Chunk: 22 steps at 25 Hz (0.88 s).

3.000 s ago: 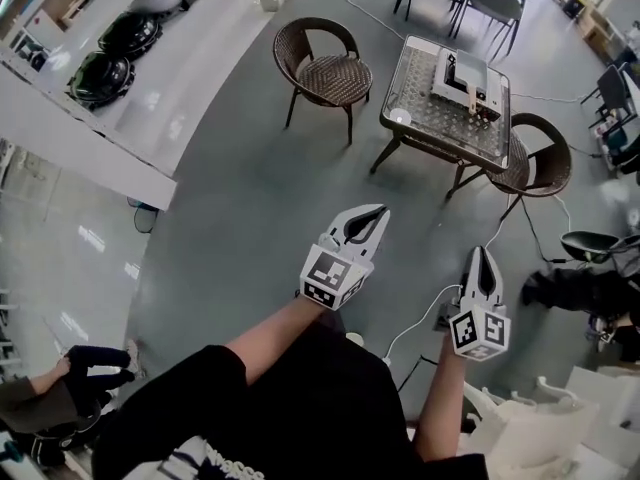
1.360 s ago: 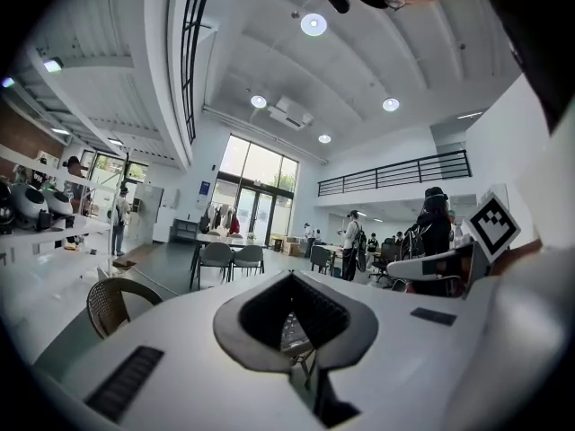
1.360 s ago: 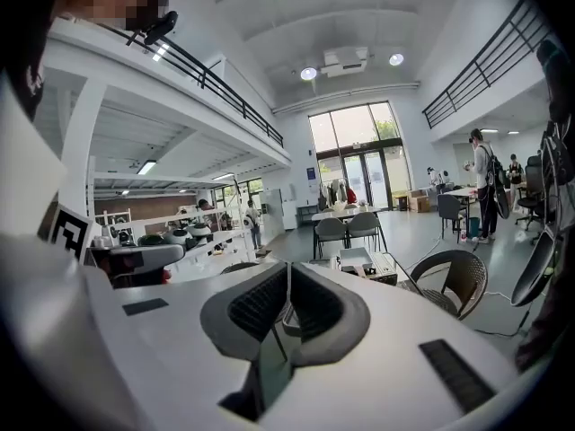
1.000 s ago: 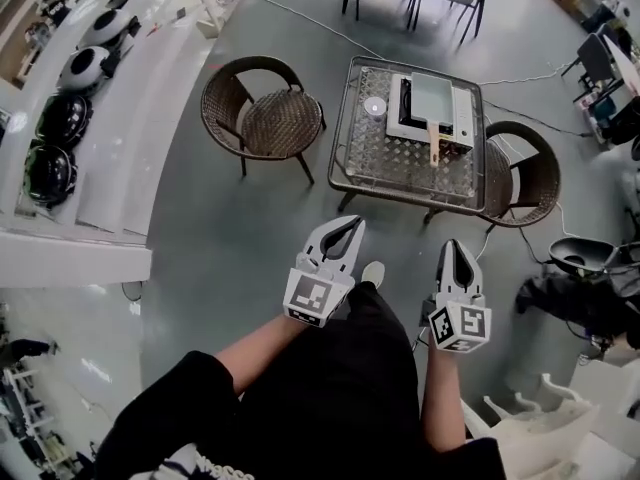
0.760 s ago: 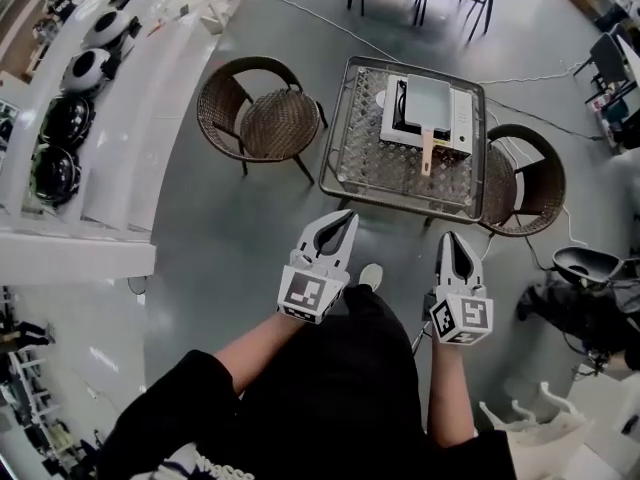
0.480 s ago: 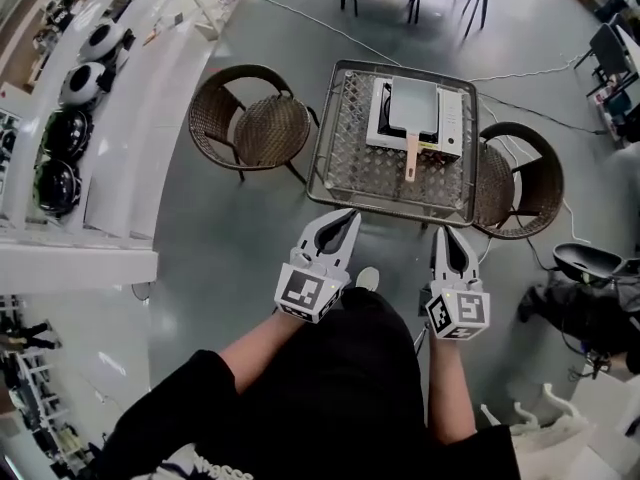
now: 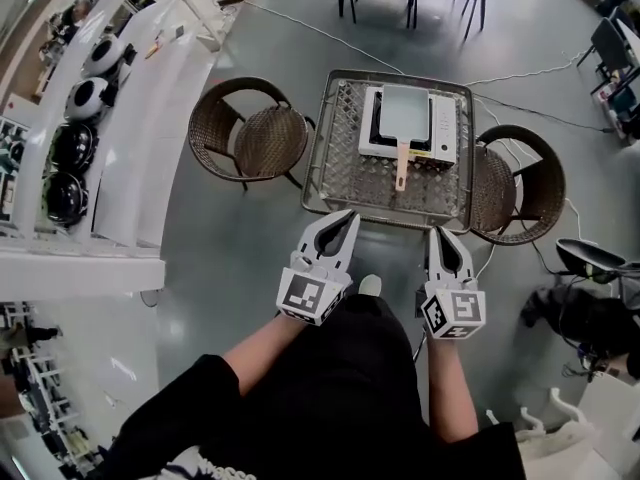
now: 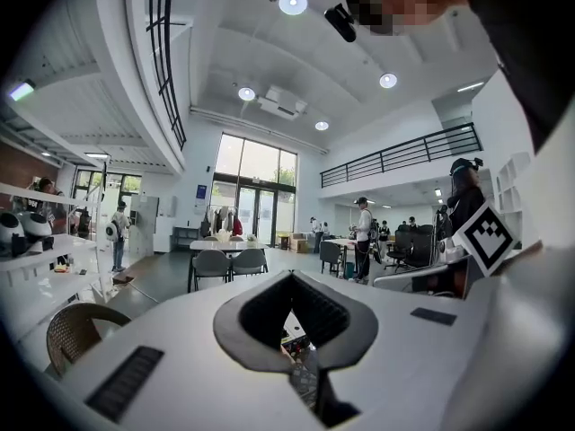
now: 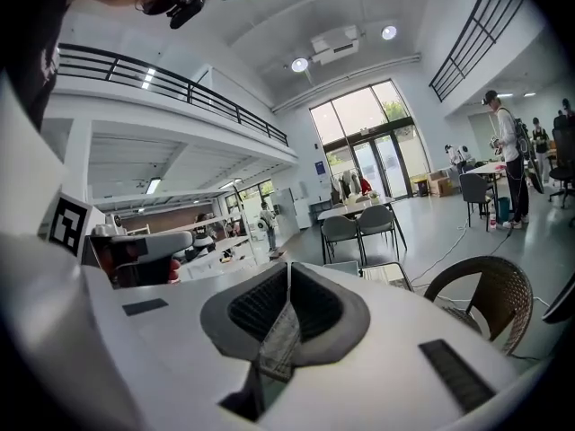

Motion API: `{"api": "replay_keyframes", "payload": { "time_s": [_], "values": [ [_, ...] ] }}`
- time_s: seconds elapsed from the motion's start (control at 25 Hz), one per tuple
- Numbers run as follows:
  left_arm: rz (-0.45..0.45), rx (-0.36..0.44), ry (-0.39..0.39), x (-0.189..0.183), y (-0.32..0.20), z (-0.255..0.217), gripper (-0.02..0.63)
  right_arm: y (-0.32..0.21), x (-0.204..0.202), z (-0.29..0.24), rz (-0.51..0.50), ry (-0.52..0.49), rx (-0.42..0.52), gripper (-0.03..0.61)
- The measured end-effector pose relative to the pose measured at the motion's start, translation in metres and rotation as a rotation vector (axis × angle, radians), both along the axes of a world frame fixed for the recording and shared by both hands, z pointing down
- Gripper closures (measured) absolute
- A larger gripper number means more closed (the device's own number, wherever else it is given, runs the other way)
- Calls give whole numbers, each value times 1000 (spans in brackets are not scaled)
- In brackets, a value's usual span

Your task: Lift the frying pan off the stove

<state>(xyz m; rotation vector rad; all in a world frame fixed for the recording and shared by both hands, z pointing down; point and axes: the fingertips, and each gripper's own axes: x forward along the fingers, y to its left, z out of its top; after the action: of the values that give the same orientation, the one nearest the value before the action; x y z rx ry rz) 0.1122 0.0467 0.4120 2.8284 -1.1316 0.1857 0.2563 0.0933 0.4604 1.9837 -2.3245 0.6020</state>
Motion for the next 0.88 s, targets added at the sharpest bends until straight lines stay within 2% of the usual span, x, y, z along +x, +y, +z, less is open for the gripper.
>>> {"api": "replay_keyframes", "payload": {
  "time_s": [0.44, 0.68, 0.88],
  "values": [
    [19, -31, 25, 7, -38, 12, 605, -29, -3, 13, -6, 7, -27, 546],
    [39, -32, 52, 11, -82, 14, 606, -70, -1, 18, -2, 42, -54, 546],
    [49, -74, 63, 6, -118, 24, 606, -112, -9, 21, -2, 64, -72, 546]
  ]
}}
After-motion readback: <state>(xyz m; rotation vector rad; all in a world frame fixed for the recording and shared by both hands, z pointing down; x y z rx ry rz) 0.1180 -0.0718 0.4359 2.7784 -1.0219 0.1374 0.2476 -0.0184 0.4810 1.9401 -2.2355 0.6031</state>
